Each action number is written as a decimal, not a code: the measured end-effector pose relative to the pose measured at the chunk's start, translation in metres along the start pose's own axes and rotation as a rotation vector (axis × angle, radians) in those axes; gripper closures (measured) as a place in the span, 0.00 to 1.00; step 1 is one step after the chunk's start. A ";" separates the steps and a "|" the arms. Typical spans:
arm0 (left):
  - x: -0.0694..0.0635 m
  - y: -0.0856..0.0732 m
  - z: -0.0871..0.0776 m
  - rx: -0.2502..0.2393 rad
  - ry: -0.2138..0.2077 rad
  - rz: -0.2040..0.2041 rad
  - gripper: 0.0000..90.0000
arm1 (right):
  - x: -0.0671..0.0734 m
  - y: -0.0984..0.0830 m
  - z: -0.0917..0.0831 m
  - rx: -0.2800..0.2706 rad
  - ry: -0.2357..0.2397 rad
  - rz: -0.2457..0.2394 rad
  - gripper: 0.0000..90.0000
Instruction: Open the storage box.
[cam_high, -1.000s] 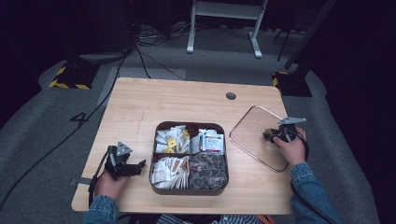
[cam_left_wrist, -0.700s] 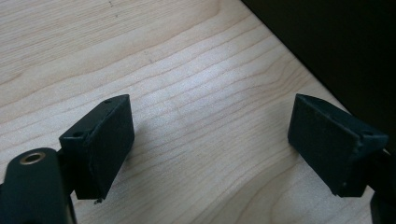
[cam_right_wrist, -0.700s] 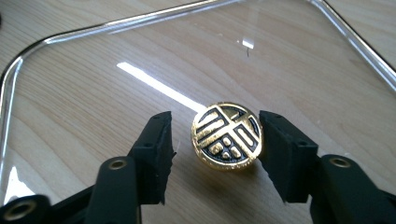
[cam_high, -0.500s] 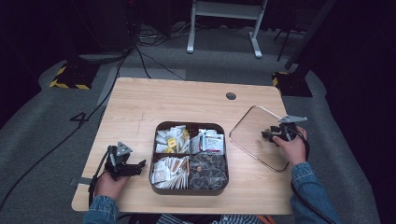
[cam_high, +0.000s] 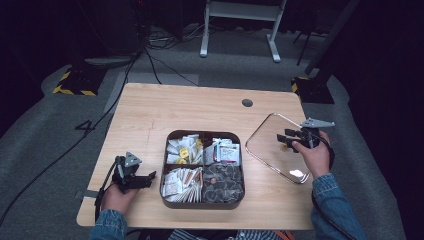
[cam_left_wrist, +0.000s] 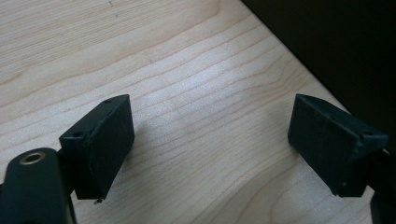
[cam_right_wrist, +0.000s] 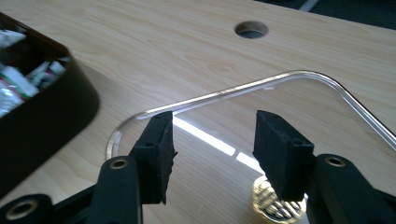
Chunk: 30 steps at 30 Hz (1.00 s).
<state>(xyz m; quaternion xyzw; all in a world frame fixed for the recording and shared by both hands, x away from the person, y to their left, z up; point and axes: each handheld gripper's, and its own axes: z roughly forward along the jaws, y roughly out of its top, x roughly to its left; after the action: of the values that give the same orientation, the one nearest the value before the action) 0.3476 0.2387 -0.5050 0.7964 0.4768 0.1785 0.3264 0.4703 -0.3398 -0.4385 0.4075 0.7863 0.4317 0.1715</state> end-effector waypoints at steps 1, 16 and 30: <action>0.000 0.000 0.000 0.000 0.001 0.000 0.17 | 0.003 0.003 -0.001 -0.001 0.010 -0.013 0.54; -0.004 -0.003 -0.002 0.000 -0.009 0.012 0.17 | 0.059 0.031 -0.008 -0.094 0.125 -0.064 0.55; -0.006 -0.005 -0.004 -0.002 -0.022 0.025 0.18 | 0.106 0.045 -0.007 -0.061 0.151 -0.126 0.57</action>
<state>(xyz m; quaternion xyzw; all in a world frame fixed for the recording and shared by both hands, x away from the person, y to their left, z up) 0.3391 0.2364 -0.5053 0.8038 0.4631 0.1742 0.3302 0.4232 -0.2467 -0.3890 0.3180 0.8075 0.4733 0.1511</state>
